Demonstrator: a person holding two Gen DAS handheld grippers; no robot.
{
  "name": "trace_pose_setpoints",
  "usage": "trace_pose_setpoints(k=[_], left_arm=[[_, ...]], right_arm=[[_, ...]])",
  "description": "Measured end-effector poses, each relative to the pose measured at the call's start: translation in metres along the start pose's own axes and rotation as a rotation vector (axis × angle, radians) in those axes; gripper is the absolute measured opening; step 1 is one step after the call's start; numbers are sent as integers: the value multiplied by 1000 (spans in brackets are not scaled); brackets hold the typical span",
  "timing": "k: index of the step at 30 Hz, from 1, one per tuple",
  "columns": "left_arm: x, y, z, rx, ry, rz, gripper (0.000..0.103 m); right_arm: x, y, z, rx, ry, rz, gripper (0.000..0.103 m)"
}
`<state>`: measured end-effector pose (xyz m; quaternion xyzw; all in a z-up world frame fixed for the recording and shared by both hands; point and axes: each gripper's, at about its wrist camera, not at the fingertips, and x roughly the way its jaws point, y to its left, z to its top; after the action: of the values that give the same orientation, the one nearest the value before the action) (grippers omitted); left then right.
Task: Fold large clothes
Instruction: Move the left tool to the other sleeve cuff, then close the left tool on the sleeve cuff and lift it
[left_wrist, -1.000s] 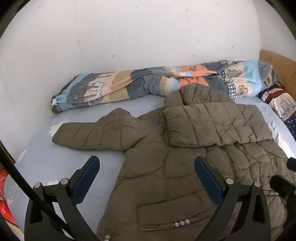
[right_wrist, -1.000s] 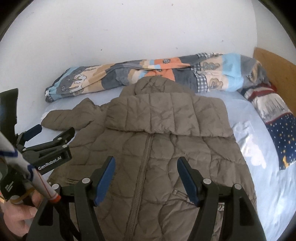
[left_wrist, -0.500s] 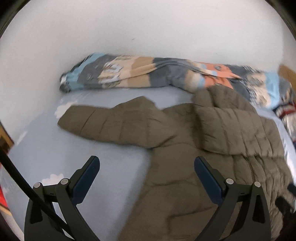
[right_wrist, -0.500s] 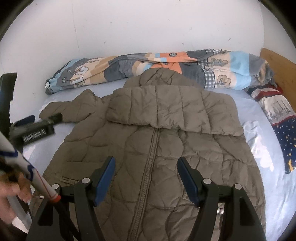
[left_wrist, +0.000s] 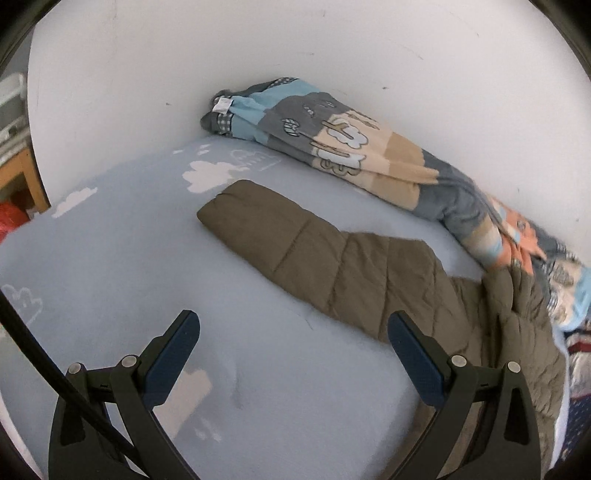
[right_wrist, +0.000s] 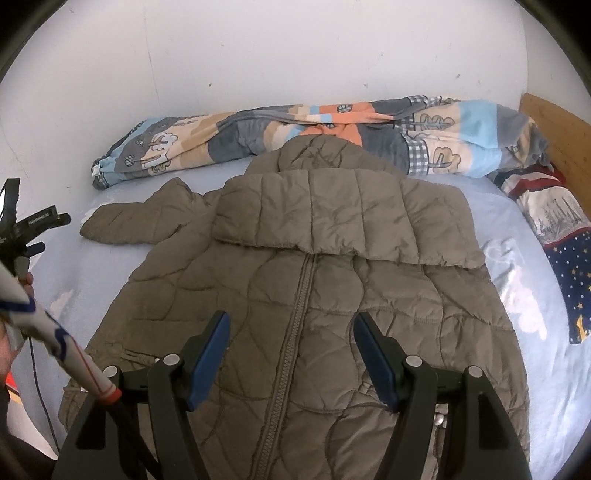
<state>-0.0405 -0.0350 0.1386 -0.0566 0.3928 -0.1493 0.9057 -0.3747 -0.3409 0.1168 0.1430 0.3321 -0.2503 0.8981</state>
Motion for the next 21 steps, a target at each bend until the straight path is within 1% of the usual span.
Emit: trace_pose_setpoints(k=[5, 8, 10, 12, 13, 14, 16, 21], left_arm=[[20, 16, 21, -41, 19, -61, 99], [40, 31, 35, -95, 37, -100, 98], [57, 43, 42, -137, 56, -107, 96], [78, 60, 47, -197, 91, -128, 83], [86, 66, 49, -228, 105, -143, 73], [95, 73, 51, -261, 118, -163, 69], [109, 85, 55, -316, 123, -190, 69], [131, 96, 61, -376, 100, -232, 69]], right_arm=[[5, -3, -1, 4, 14, -2, 74], [9, -5, -2, 12, 31, 2, 74], [10, -6, -3, 21, 38, 7, 74], [10, -7, -3, 19, 37, 8, 74], [10, -7, -3, 20, 36, 5, 74], [11, -7, -3, 19, 34, 4, 74], [13, -10, -3, 22, 34, 4, 74], [20, -19, -3, 45, 51, -2, 74]])
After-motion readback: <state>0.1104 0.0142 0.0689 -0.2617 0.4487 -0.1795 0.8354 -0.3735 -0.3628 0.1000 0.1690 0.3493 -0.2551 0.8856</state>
